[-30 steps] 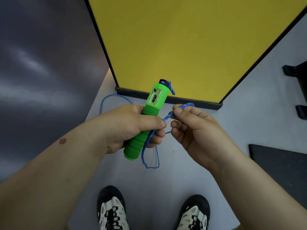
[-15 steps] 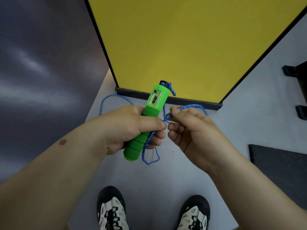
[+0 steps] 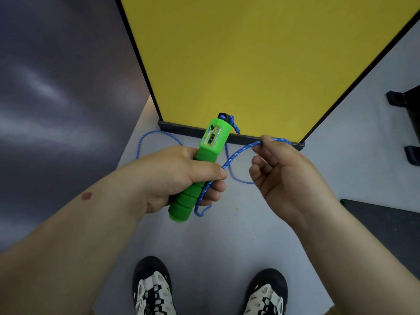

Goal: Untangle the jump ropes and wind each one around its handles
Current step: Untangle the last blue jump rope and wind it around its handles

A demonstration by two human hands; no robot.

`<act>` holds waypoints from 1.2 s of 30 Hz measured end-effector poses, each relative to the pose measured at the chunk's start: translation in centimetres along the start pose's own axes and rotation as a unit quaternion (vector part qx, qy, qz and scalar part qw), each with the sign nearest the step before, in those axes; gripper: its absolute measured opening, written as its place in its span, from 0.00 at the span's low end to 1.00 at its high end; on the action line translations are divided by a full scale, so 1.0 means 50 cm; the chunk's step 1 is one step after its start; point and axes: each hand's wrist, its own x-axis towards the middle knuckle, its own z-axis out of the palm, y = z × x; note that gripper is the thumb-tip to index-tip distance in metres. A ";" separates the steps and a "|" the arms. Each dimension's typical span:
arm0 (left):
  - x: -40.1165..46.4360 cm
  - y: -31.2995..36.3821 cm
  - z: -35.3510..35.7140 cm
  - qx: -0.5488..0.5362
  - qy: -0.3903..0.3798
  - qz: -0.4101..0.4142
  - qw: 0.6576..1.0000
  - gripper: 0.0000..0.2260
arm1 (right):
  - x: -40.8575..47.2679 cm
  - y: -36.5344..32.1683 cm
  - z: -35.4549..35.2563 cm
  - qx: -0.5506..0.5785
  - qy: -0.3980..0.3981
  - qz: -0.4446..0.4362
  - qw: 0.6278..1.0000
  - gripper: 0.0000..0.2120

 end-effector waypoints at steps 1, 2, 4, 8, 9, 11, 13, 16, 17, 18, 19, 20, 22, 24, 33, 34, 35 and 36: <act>0.000 0.000 0.000 0.001 -0.001 0.001 1.000 0.05 | -0.004 0.005 0.003 -0.008 -0.014 0.007 1.000 0.06; 0.001 0.000 0.001 0.001 -0.001 0.001 1.000 0.04 | -0.009 0.012 0.007 -0.023 -0.032 0.017 0.999 0.06; 0.001 0.000 0.001 0.000 -0.001 0.001 1.000 0.04 | -0.020 0.024 0.013 -0.066 -0.074 0.039 0.994 0.07; 0.000 0.000 -0.001 -0.009 0.000 -0.002 1.000 0.04 | -0.027 0.036 0.018 -0.110 -0.117 0.049 0.986 0.05; 0.000 0.000 -0.001 -0.013 0.003 -0.003 1.000 0.03 | -0.024 0.035 0.017 -0.105 -0.107 0.044 0.988 0.05; 0.000 0.000 -0.002 -0.014 0.007 -0.004 1.000 0.04 | -0.017 0.026 0.015 -0.082 -0.077 0.030 0.993 0.05; 0.001 0.000 -0.003 -0.012 0.006 -0.002 1.000 0.04 | -0.009 0.016 0.011 -0.053 -0.045 0.013 0.997 0.06; 0.000 0.000 -0.004 -0.010 0.003 -0.004 1.000 0.04 | 0.002 0.001 0.004 -0.015 -0.004 -0.007 1.000 0.06; 0.000 -0.001 -0.004 -0.009 0.001 -0.004 1.000 0.05 | 0.003 -0.002 0.002 -0.008 0.002 -0.008 1.000 0.06; 0.000 -0.001 -0.004 -0.009 0.000 -0.003 1.000 0.05 | 0.002 -0.002 0.001 -0.007 0.001 -0.007 1.000 0.06; -0.001 -0.001 -0.004 -0.008 -0.002 -0.001 1.000 0.05 | 0.000 0.001 0.002 -0.011 -0.006 -0.003 1.000 0.06; -0.001 -0.001 -0.004 -0.007 -0.004 0.002 1.000 0.05 | -0.003 0.005 0.004 -0.021 -0.018 0.002 1.000 0.06; 0.000 0.001 -0.002 -0.004 -0.007 0.005 1.000 0.05 | -0.012 0.018 0.009 -0.054 -0.055 0.020 0.997 0.07; 0.000 0.002 0.000 -0.003 -0.006 0.005 1.000 0.05 | -0.021 0.031 0.015 -0.090 -0.098 0.039 0.990 0.06; 0.002 -0.002 -0.005 -0.005 -0.005 0.005 1.000 0.05 | -0.005 0.012 0.005 -0.065 -0.026 0.000 0.998 0.04; 0.003 -0.002 -0.005 -0.003 -0.007 0.007 1.000 0.05 | -0.002 0.007 0.002 -0.052 -0.012 -0.006 0.999 0.04; 0.003 -0.002 -0.005 -0.001 -0.008 0.007 1.000 0.05 | 0.001 0.004 0.000 -0.041 0.000 -0.010 0.999 0.04; 0.003 -0.003 -0.005 -0.001 -0.008 0.007 1.000 0.06 | 0.003 0.001 -0.002 -0.033 0.010 -0.012 0.999 0.05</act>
